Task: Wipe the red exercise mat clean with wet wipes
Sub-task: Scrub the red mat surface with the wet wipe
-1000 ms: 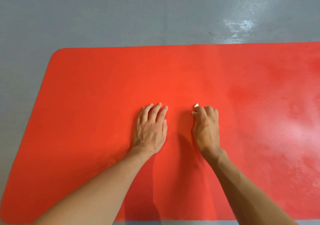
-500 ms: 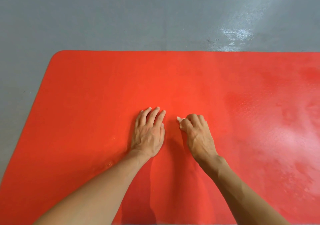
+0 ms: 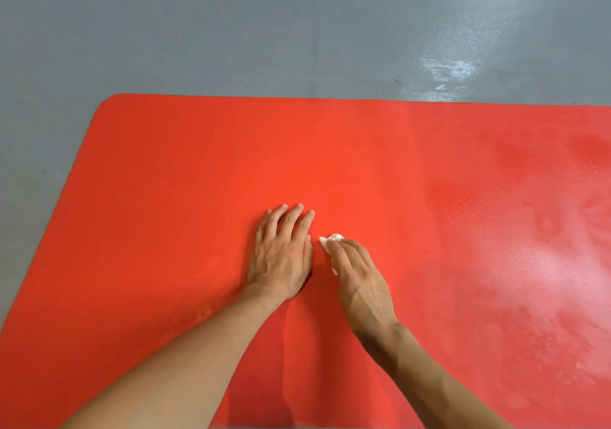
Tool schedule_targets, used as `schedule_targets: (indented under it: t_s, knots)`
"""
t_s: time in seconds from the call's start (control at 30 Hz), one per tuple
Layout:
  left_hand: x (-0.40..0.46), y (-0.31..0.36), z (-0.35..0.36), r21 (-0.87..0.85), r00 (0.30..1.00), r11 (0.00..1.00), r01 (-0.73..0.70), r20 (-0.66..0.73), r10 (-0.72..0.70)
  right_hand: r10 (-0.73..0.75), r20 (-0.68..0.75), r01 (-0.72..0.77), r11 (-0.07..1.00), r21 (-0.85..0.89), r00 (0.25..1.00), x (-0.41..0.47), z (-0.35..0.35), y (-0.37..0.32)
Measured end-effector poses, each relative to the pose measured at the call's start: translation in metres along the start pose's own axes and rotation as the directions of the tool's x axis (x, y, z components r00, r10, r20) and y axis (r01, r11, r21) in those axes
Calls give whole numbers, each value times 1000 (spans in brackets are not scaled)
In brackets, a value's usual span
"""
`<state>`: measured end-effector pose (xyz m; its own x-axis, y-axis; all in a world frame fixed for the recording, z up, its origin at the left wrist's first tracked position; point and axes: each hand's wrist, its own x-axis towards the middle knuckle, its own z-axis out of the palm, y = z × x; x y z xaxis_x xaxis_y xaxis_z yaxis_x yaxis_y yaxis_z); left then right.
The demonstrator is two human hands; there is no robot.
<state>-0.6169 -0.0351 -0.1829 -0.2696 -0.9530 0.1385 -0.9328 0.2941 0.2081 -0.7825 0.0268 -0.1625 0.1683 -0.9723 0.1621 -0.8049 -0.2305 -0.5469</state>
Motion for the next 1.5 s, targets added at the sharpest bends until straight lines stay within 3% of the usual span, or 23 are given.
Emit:
schedule_targets:
  t_s: [0.1, 0.3, 0.4, 0.47, 0.53, 0.63, 0.7, 0.8, 0.83, 0.9, 0.97, 1.03, 1.1, 1.2, 1.23, 1.3, 1.37, 1.43, 1.5]
  knots:
    - [1, 0, 0, 4, 1000, 1000, 3, -3, -3, -52, 19, 52, 998, -24, 998, 3, 7, -8]
    - [1, -1, 1, 25, 1000, 1000, -2, 17, 1, -337, 232, 378, 911, -165, 913, 8, -14, 36]
    - [1, -1, 0, 22, 1000, 1000, -1, 14, 0, -353, 260, 400, 903, -156, 899, 21, -15, 44]
    - [1, 0, 0, 11, 1000, 1000, 0, 3, 0, -265, 124, 282, 946, -158, 956, 34, -20, 57]
    - [1, 0, 0, 9, 1000, 1000, -7, -4, 7, -39, -85, 19, 973, -231, 996, 47, -25, 69]
    - [1, -2, 2, 5, 1000, 1000, -9, -10, 9, 259, -223, -306, 928, -212, 940, 50, -2, 42]
    - [0, -2, 3, -4, 1000, 1000, -7, -10, 7, 228, -156, -255, 949, -183, 961, 38, 19, 6]
    - [0, -2, 2, -7, 1000, 1000, -14, 5, 14, -33, 17, 35, 982, -187, 999, 29, 13, -1]
    - [0, -2, 1, -4, 1000, 1000, -12, 9, 12, -62, 22, 65, 976, -207, 998, 35, 3, 15]
    - [1, -1, 0, 10, 1000, 1000, -7, 6, 7, 38, -58, -53, 961, -272, 998, 51, -14, 53]
    - [1, 0, 0, 19, 1000, 1000, -5, 14, 5, 241, -212, -294, 916, -273, 947, 67, -21, 77]
    - [-1, -1, 2, 17, 1000, 1000, 1, 14, -2, 319, -259, -380, 895, -233, 912, 72, -6, 57]
    - [0, 0, 1, -7, 1000, 1000, 11, -12, -12, 220, -176, -254, 946, -203, 960, 67, 16, 19]
    - [21, -1, -4, -20, 999, 1000, 6, -50, -7, -77, -13, 73, 977, -201, 997, 63, 19, 9]
    - [30, -3, -4, -7, 999, 1000, -2, -49, 1, -78, -6, 75, 976, -207, 997, 67, 9, 21]
    - [39, -8, -1, 26, 999, 1000, -9, -34, 10, 125, -120, -144, 975, -167, 985, 75, -13, 50]
    - [41, -11, 4, 37, 1000, 999, -8, -9, 8, 352, -235, -379, 922, -77, 906, 85, -27, 74]
    - [43, -10, 5, 36, 1000, 999, -1, 31, -1, 396, -276, -435, 896, -94, 876, 92, -20, 73]
    - [42, -10, 3, 41, 999, 999, -1, 53, -1, 300, -281, -344, 931, -121, 912, 89, 0, 46]
